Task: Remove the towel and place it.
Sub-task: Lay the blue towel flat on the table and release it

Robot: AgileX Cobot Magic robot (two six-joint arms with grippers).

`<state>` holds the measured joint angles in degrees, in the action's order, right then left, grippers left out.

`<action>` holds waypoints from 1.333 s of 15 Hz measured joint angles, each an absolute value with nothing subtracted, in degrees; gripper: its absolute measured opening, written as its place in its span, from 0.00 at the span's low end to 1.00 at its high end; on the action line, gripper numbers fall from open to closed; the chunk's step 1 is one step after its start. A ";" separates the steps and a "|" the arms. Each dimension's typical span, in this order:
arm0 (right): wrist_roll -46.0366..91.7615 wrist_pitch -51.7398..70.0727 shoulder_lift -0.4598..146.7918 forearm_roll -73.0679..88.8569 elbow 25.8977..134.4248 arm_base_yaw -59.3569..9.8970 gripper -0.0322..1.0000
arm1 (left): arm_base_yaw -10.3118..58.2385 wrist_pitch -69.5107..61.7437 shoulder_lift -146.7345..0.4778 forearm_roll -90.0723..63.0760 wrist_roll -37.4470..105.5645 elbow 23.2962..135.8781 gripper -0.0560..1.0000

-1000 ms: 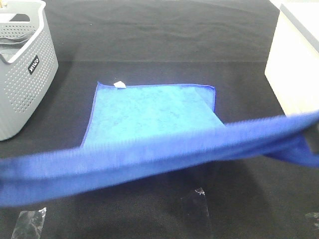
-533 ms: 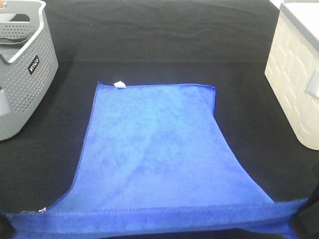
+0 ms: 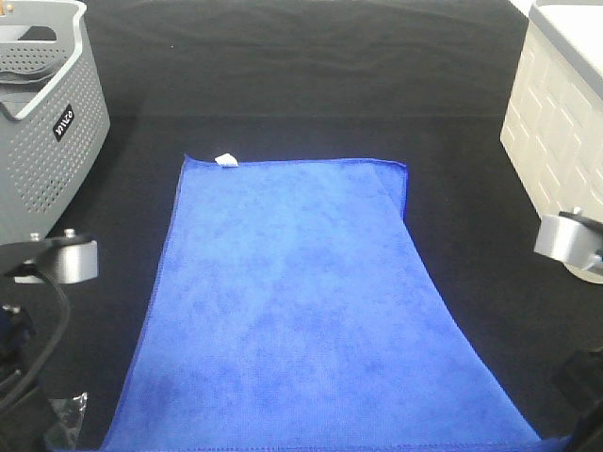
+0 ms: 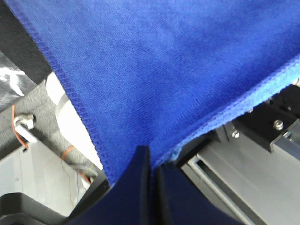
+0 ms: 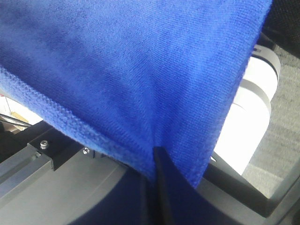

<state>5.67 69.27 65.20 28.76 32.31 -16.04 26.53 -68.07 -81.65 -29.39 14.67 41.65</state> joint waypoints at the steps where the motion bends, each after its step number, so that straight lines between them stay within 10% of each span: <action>1: 6.82 69.27 66.52 28.88 32.31 -16.04 0.06 | 26.53 -68.12 -83.19 -29.45 15.30 41.65 0.05; 20: 12.72 69.56 67.78 29.85 26.70 -15.93 0.06 | 42.40 -68.70 -86.80 -28.36 9.74 41.37 0.05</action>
